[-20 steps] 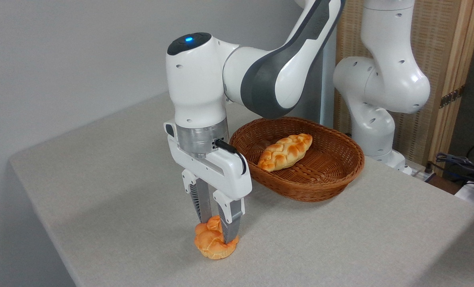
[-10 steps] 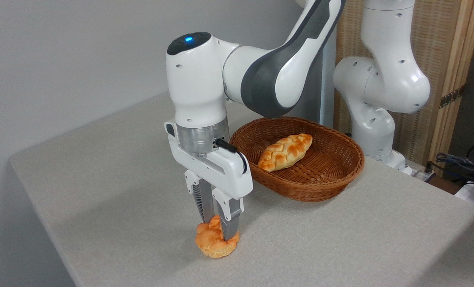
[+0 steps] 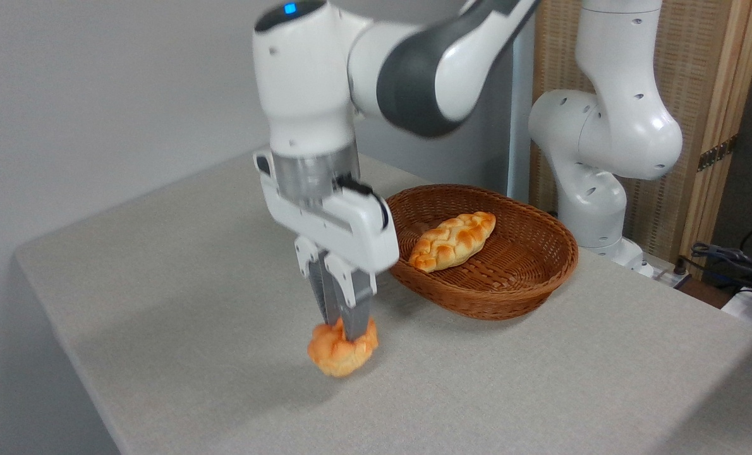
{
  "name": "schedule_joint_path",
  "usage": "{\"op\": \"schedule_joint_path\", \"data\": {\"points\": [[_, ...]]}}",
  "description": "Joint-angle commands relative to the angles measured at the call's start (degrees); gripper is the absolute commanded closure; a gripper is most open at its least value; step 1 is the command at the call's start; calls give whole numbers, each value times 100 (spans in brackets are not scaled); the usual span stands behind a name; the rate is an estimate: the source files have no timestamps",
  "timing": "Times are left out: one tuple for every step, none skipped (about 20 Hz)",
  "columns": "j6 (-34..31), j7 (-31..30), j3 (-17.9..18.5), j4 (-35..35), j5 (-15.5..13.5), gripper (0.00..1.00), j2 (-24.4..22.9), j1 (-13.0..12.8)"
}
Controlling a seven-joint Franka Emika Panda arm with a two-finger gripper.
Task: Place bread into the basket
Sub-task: 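Lift the held roll and carry it over the wicker basket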
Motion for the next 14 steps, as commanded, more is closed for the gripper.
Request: {"op": "schedule_joint_path", "data": {"points": [[-963, 420, 42, 173, -230, 80, -794, -86], [-1253, 518, 42, 173, -249, 80, -980, -86], [-1552, 614, 42, 138, -249, 79, -1156, -94], [-1860, 781, 42, 68, -249, 78, -1314, -155], [-2176, 956, 51, -81, -249, 77, -1507, -217], [-2318, 1054, 77, -274, -223, 77, -1753, -279], [-2354, 1090, 112, -502, -223, 74, -1990, -323], [-2372, 1142, 165, -722, -214, 73, -2201, -332], [-2372, 1212, 235, -950, -179, 73, -2369, -375], [-2381, 1326, 245, -1144, -57, 72, -2457, -498], [-2425, 1406, 236, -1276, 188, 71, -2484, -568], [-2486, 1467, 236, -1417, 373, 71, -2476, -595], [-2504, 1494, 236, -1505, 479, 71, -2458, -691], [-2513, 1538, 236, -1584, 593, 71, -2441, -692]]}}
